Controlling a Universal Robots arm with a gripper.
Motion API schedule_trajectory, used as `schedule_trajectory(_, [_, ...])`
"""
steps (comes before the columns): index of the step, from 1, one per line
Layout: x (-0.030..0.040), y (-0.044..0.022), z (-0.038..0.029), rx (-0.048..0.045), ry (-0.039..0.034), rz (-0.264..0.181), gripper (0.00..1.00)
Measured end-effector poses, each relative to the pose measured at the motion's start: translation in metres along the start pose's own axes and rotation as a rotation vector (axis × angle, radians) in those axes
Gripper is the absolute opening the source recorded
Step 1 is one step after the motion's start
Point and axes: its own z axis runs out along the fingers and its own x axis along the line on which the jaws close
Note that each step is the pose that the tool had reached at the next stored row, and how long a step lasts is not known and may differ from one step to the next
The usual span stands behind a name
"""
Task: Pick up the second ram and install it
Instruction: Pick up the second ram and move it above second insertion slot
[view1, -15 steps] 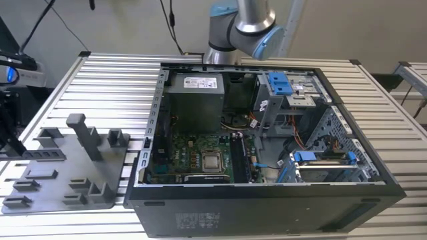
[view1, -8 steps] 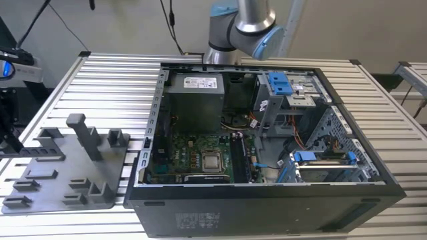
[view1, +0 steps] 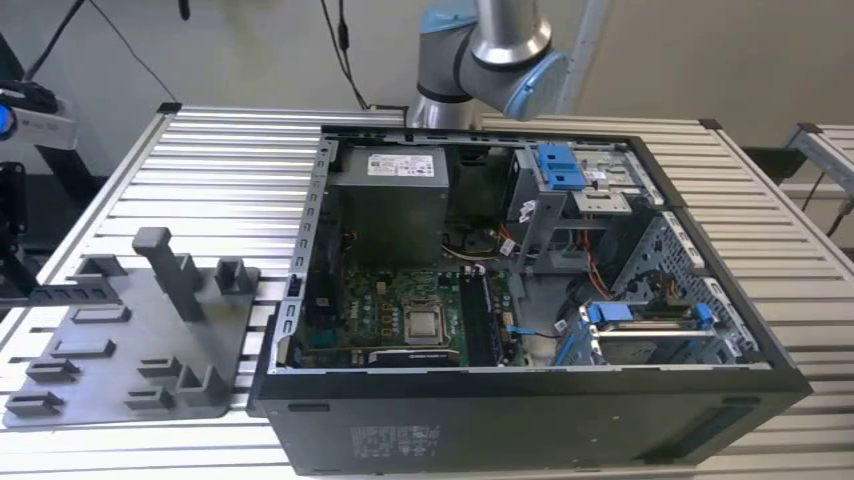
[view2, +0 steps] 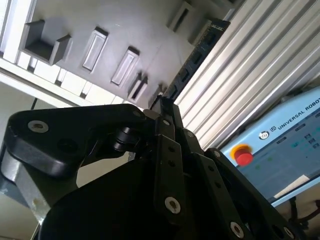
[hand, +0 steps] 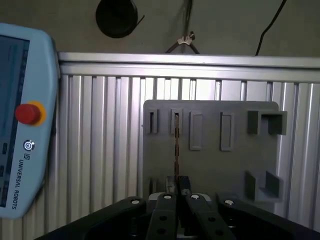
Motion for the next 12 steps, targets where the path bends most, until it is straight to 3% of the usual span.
schedule_trajectory(12, [0.0010, 0.0003, -0.0195, 0.0002, -0.0001, 0.000, 0.13])
